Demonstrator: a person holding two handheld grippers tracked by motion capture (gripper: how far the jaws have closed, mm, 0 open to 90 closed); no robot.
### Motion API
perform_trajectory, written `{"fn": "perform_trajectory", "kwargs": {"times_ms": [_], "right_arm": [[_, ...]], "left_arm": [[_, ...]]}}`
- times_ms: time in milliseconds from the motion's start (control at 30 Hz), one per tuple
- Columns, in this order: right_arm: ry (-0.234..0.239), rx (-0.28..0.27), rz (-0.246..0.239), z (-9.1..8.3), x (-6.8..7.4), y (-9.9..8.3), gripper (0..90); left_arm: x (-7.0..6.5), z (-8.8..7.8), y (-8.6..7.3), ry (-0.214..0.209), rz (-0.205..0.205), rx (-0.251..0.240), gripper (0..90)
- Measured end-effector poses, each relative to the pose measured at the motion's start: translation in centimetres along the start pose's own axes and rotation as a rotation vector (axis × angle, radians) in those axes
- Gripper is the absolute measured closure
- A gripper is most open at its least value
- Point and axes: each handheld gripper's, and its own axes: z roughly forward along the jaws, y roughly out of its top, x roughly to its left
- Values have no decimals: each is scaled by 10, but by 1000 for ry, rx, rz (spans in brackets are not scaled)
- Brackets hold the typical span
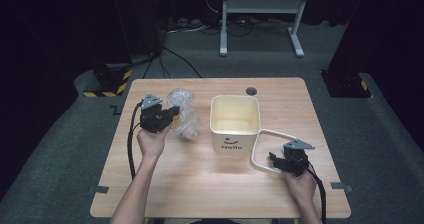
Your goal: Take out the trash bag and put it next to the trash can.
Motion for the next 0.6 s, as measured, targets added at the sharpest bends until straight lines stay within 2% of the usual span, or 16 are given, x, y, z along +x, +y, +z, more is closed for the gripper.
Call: {"fn": "perform_trajectory", "kwargs": {"times_ms": [600], "right_arm": [[1, 0, -1, 0, 0, 0, 337]], "left_arm": [[-4, 9, -6, 0, 19, 25, 890]]}}
